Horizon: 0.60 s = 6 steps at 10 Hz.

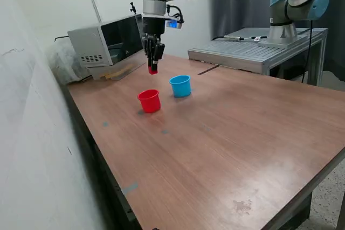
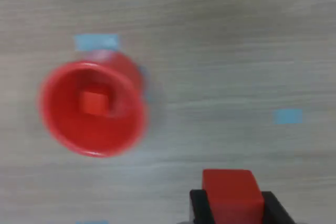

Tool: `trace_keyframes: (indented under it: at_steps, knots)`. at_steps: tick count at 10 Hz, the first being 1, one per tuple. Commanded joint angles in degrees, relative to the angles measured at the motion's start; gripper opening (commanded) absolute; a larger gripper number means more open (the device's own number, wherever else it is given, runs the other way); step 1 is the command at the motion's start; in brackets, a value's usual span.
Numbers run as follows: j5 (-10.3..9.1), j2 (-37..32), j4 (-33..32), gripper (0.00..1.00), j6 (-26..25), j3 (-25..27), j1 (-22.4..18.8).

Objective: Place red objects in the red bin, and blue objects in the blue bin.

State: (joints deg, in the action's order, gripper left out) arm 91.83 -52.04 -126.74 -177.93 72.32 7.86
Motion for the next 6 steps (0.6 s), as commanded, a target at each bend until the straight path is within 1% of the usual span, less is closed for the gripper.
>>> trace_keyframes:
  at_steps: [1,3,6]
  knots:
    - [0.01,4.91,-0.08,0.00,0.30,-2.43,5.39]
    - [0.01,7.91,-0.08,0.00,0.48,-3.76,6.73]
    - [-0.07,8.53,-0.17,0.00,0.48,-3.67,6.73]
